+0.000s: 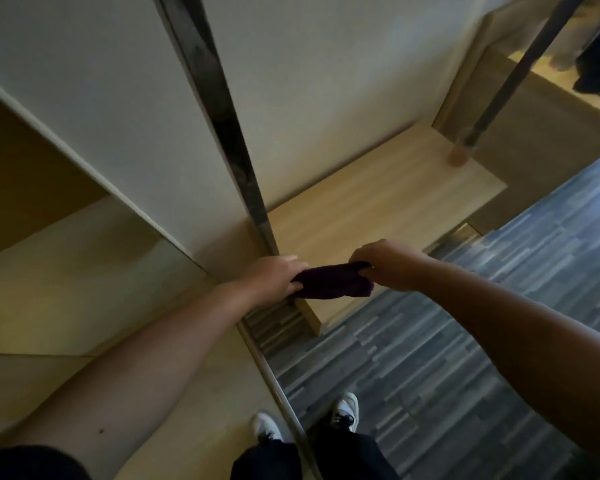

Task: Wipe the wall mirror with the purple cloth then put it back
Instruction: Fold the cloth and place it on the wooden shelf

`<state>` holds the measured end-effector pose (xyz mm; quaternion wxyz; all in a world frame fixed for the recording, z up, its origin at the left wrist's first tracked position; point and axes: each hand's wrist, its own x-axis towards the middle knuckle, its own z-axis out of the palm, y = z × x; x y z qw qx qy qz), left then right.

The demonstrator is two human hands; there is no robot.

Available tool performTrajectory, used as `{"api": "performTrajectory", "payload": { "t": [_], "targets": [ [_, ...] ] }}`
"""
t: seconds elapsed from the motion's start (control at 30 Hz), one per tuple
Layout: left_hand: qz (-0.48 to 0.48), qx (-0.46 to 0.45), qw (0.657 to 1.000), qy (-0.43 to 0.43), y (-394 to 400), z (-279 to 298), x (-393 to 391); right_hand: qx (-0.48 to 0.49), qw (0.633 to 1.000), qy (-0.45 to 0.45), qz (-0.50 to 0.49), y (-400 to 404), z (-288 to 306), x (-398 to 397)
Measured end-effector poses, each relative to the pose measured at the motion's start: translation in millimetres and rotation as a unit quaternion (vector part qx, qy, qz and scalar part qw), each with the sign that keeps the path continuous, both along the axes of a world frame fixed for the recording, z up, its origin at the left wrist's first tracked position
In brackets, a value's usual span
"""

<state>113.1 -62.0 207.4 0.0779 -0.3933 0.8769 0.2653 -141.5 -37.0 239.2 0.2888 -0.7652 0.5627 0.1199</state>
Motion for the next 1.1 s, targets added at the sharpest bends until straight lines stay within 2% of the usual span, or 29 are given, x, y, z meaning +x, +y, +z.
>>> {"api": "performTrajectory", "payload": {
  "t": [0.2,0.3,0.47,0.6,0.67,0.73,0.8,0.93,1.1],
  "targets": [
    [0.014,-0.010,0.999,-0.027,-26.2,-84.4,-28.1,0.023,0.998,-0.031,-0.048,-27.1,-91.0,-16.8],
    [0.004,-0.042,0.999,-0.028,-45.0,-126.7,-38.7,0.015,0.996,-0.043,-0.078,-42.3,-138.4,-21.9],
    [0.014,-0.128,0.991,-0.024,-76.4,-178.4,-56.4,-0.038,0.991,-0.056,-0.118,-71.4,-199.6,-23.0],
    [-0.007,-0.201,0.980,-0.006,-88.1,-222.7,-57.6,-0.134,0.984,-0.044,-0.110,-78.2,-245.0,-22.8],
    [-0.011,-0.202,0.979,-0.014,-81.3,-249.2,-53.5,-0.175,0.983,-0.019,-0.049,-66.6,-268.6,-22.5],
    [-0.031,-0.199,0.979,-0.023,-62.9,-274.5,-46.0,-0.159,0.987,0.011,0.031,-45.4,-290.9,-19.4],
    [-0.059,-0.199,0.978,-0.033,-35.9,-296.1,-35.7,-0.139,0.988,0.025,0.069,-19.3,-312.8,-17.2],
    [-0.068,-0.192,0.978,-0.041,-2.8,-308.1,-17.1,-0.122,0.991,0.038,0.046,14.5,-332.1,-17.2],
    [-0.033,-0.121,0.988,-0.085,6.2,-298.3,-17.2,-0.118,0.992,0.032,0.023,25.4,-328.2,-8.8]
  ]
}}
